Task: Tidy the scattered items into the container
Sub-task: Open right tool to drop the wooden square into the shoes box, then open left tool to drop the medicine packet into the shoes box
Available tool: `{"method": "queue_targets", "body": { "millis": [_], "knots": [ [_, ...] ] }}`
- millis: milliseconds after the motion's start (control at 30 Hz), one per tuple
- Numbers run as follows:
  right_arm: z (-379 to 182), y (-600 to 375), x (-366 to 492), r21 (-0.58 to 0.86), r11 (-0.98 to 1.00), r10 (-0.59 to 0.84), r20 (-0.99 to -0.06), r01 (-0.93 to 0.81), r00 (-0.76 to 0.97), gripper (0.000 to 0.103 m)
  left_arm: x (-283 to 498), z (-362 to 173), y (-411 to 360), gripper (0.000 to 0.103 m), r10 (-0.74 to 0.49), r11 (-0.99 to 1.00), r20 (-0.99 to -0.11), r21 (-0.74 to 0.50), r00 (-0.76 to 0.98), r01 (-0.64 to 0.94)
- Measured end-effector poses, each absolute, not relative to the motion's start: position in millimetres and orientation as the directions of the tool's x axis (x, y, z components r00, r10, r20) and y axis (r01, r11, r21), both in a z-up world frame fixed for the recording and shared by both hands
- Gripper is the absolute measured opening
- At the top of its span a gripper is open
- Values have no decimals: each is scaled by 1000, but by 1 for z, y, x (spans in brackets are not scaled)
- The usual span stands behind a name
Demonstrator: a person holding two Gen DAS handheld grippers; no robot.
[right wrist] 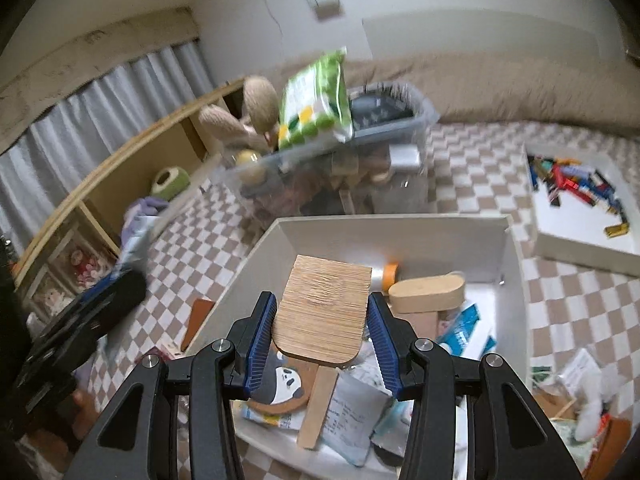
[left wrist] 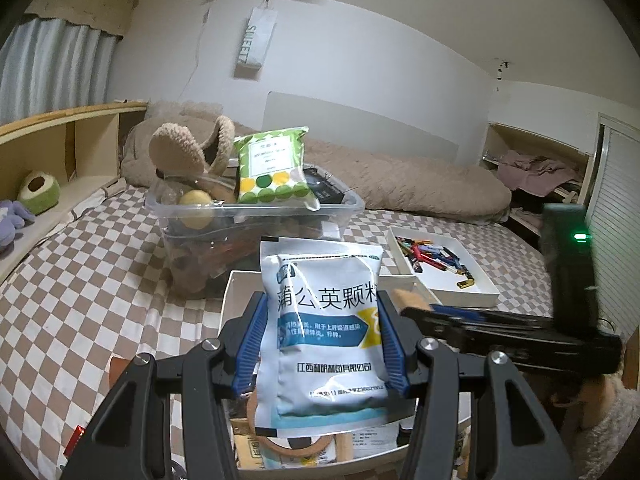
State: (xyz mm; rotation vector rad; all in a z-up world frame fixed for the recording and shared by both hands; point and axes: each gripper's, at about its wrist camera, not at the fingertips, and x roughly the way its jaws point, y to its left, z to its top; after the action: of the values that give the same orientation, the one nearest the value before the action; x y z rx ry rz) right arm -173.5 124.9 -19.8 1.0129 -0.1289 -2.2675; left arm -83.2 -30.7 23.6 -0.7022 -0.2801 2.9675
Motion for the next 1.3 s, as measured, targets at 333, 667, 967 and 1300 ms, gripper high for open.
{"method": "queue_targets", "body": {
  "millis": [333, 667, 967, 1300],
  "knots": [
    [-50, 92, -219, 317, -830, -523, -728, 458, -444, 61, -98, 16, -50, 53, 109, -975, -450, -221, -886, -7],
    [-49, 121, -204, 315, -847, -513, -700, 429, -497, 93, -107, 3, -50, 53, 108, -975, -486, -223, -867, 4],
    [-37, 164, -162, 345, -830, -550, -637, 438, -540, 93, -135, -12, -31, 53, 140, -976, -546, -217, -826, -22],
    [-45, 191, -159, 429, -810, -587, -592, 400, -553, 93, -188, -28, -16, 53, 61, -996, -650, -93, -758, -1]
  ]
}}
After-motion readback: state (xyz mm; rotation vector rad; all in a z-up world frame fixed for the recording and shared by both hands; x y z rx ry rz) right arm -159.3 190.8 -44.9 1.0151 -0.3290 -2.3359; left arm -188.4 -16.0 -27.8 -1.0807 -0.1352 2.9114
